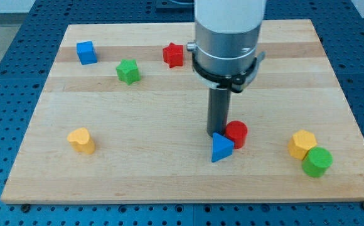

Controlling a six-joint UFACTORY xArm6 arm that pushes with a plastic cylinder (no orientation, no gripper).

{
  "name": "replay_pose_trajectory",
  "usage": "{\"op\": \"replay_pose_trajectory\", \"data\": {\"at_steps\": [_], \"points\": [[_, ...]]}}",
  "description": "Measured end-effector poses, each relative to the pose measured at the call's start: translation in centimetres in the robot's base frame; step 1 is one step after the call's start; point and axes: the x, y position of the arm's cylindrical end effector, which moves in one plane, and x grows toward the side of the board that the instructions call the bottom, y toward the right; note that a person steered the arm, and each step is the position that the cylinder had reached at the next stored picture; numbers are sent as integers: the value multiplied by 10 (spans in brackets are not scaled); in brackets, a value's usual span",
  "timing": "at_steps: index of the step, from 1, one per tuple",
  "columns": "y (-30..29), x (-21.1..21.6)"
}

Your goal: Push the blue triangle into the red star

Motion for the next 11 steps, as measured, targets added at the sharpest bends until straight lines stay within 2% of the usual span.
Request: {"op": "replay_pose_trajectory", "data": {"at_steps": [1,3,5,6,8,9,11], "points": [[27,0],[33,0],[-55,0],[-56,0],[-56,29],[-55,29],[-10,29]]}}
